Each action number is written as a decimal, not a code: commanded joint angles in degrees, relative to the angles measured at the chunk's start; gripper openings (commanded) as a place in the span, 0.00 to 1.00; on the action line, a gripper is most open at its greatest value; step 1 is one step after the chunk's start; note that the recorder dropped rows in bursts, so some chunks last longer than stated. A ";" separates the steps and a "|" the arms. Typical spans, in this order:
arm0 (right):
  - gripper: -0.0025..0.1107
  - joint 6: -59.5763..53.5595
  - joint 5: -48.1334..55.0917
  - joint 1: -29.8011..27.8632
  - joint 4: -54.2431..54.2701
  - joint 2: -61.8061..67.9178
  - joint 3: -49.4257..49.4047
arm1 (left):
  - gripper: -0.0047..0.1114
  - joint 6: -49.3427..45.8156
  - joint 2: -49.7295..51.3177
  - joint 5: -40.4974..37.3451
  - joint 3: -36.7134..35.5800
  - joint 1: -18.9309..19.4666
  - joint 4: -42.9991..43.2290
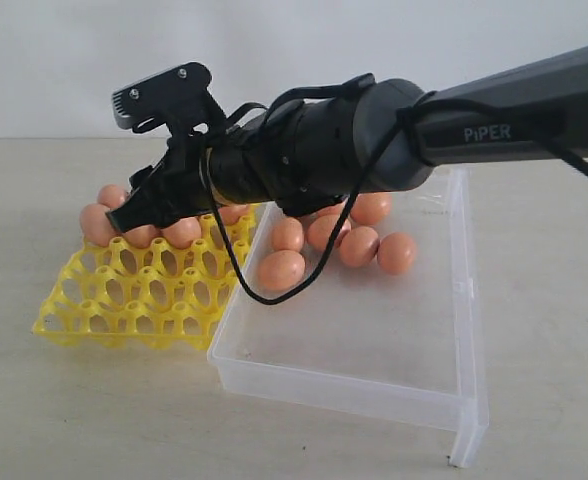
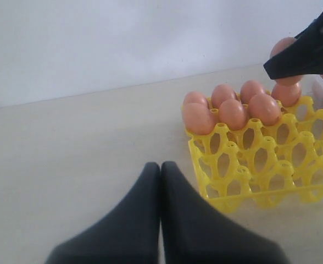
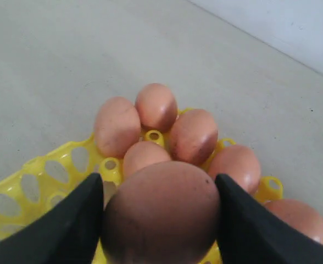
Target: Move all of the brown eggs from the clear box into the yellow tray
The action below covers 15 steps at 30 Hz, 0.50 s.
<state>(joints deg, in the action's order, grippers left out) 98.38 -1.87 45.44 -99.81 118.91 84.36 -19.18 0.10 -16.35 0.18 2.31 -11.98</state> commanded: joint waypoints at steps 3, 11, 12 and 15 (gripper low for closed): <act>0.02 -11.15 0.77 1.67 -0.14 -2.04 -0.20 | 0.00 0.56 -0.10 0.15 -0.18 -0.20 -0.15; 0.02 -26.00 32.90 15.06 -0.14 -12.10 -19.75 | 0.00 0.56 -0.10 0.15 -0.18 -0.20 -0.15; 0.02 -21.48 32.90 14.28 -0.14 -12.92 -22.68 | 0.00 0.56 -0.10 0.15 -0.18 -0.20 -0.15; 0.02 -7.96 32.57 9.10 -0.14 -14.37 -27.48 | 0.00 0.56 -0.10 0.15 -0.18 -0.20 -0.15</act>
<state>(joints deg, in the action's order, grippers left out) 79.74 27.53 59.22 -100.33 106.42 60.80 -19.18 0.10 -16.35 0.18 2.31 -11.98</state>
